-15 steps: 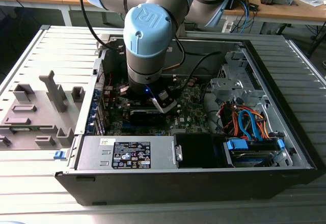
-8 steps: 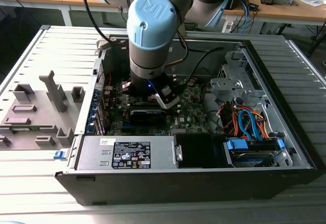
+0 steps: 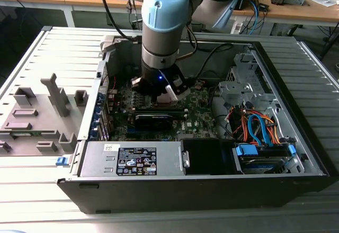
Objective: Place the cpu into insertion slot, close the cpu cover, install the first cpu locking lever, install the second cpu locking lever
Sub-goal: 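Install the second cpu locking lever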
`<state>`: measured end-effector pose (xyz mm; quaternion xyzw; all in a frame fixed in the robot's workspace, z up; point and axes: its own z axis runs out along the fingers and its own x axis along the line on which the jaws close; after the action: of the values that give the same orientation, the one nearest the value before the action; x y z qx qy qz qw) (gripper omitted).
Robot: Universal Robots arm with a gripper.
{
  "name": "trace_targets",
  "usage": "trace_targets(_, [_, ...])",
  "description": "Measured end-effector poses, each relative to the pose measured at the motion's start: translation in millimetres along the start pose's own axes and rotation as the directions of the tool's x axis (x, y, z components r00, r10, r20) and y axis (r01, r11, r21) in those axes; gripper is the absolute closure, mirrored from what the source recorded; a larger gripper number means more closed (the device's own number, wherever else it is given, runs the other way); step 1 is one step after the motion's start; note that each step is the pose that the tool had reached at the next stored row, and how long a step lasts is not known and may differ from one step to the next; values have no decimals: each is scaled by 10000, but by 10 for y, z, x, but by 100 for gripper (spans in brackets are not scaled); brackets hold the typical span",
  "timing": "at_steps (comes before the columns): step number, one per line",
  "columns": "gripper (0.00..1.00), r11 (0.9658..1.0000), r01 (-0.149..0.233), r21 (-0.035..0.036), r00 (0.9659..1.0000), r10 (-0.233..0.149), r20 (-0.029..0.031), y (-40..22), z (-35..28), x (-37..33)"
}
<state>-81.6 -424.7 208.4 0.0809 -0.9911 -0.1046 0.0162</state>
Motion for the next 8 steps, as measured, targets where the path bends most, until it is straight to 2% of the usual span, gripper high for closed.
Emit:
trace_targets(1, [89, 9995, -14, 300, 10000, 15, -47, 39, 7, -7])
trace_targets(2, [89, 9968, -34, 800, 9999, 44, -125, 92, 3, -15])
trace_targets(3, [89, 9938, -45, 1111, 9998, 65, -174, 122, 0, -20])
trace_targets(4, [89, 9912, -51, 1319, 9998, 79, -205, 148, 0, -24])
trace_targets(6, [89, 9874, -58, 1580, 9996, 99, -246, 189, -1, -30])
trace_targets(7, [89, 9844, -63, 1757, 9996, 113, -271, 223, 2, -37])
trace_targets(8, [89, 9819, -65, 1893, 9995, 123, -293, 247, 4, -42])
